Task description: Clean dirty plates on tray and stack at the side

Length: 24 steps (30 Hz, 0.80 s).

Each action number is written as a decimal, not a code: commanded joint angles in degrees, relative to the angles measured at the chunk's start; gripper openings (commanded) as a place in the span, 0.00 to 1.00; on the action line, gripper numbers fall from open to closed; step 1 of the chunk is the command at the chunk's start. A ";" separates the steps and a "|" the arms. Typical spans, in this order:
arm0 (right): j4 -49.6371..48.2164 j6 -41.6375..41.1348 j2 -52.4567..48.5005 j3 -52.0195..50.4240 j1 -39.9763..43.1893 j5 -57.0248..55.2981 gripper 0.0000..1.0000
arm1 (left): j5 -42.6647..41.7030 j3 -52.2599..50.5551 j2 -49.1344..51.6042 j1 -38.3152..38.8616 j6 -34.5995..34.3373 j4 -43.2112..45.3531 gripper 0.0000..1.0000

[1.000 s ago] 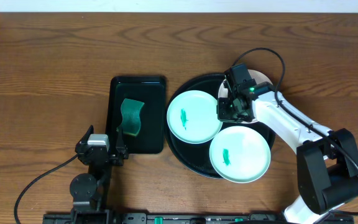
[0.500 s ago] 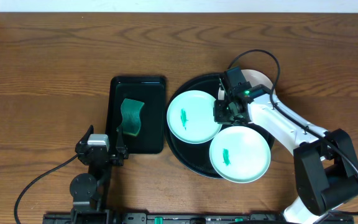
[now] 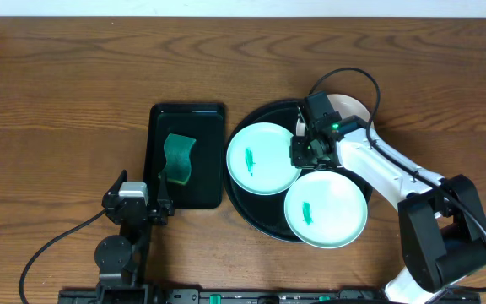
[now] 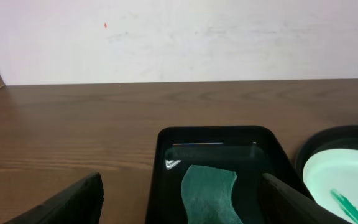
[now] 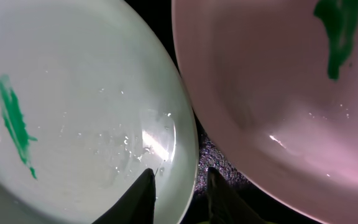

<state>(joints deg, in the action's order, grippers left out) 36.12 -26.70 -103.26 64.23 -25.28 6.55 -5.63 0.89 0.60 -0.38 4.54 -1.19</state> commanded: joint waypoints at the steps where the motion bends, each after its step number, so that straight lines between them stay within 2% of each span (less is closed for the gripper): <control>1: -0.37 -0.68 -0.92 -0.55 -0.44 -0.76 0.25 | -1.42 -0.66 -0.33 -0.31 0.35 -2.23 0.79; 24: -1.31 -0.72 -0.92 -1.33 -0.46 -2.60 0.19 | -1.42 -0.66 -0.33 -0.31 0.35 -2.23 0.79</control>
<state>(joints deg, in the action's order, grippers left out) 35.00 -26.79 -103.57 63.51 -25.28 5.21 -5.63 0.89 0.60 -0.38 4.54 -1.19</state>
